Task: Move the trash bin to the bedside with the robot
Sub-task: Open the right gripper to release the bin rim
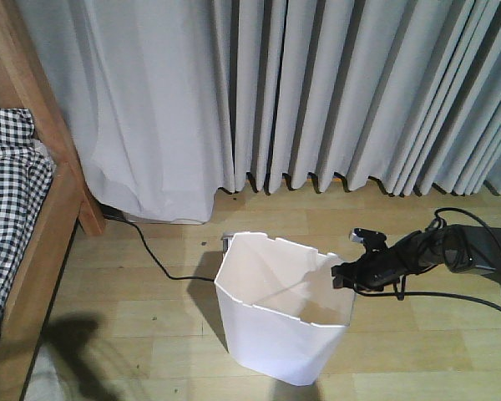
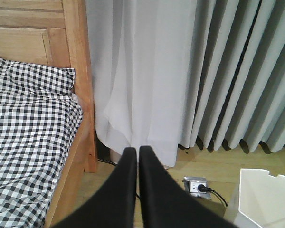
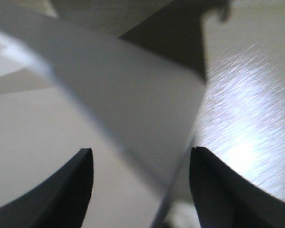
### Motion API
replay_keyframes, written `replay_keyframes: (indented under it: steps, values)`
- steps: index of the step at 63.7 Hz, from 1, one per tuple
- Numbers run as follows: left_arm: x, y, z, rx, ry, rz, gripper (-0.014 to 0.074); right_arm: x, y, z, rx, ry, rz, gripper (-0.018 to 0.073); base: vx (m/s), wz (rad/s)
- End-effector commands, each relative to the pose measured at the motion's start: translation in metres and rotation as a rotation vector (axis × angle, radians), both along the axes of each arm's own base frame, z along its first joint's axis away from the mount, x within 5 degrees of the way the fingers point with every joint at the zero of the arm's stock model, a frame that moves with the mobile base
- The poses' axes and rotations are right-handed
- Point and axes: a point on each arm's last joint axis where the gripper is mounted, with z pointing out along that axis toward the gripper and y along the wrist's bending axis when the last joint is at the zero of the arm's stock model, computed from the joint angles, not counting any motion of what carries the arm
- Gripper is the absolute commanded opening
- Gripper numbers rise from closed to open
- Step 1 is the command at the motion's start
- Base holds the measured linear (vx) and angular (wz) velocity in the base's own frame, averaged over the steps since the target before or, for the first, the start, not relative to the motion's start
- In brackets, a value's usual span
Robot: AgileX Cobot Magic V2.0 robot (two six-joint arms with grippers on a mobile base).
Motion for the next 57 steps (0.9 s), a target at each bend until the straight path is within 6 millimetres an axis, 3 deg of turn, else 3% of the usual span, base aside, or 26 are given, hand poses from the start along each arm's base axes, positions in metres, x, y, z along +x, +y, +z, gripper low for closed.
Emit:
replay_keyframes:
  steps: [1,17,31,37,44,57]
  values:
    - [0.001,0.000,0.005,0.004,-0.077,-0.004,-0.0006,0.018,-0.003,0.036,0.104,0.006,0.024,0.0437,0.00,0.00]
    - [0.001,0.000,0.005,0.004,-0.077,-0.004,-0.0006,0.018,-0.022,0.041,0.126,0.008,-0.014,0.0437,0.00,0.00]
    - [0.001,0.000,0.005,0.004,-0.077,-0.004,-0.0006,0.028,-0.030,0.073,0.108,-0.076,-0.023,0.0437,0.00,0.00]
    - [0.001,0.000,0.005,0.004,-0.077,-0.004,-0.0006,0.012,-0.034,0.083,0.029,-0.100,-0.069,0.0437,0.00,0.00]
    - [0.001,0.000,0.005,0.004,-0.077,-0.004,-0.0006,-0.011,-0.032,0.102,-0.015,-0.134,-0.002,0.0437,0.00,0.00]
    - [0.001,0.000,0.005,0.004,-0.077,-0.004,-0.0006,-0.042,-0.033,0.166,-0.073,-0.188,-0.004,0.0437,0.00,0.00]
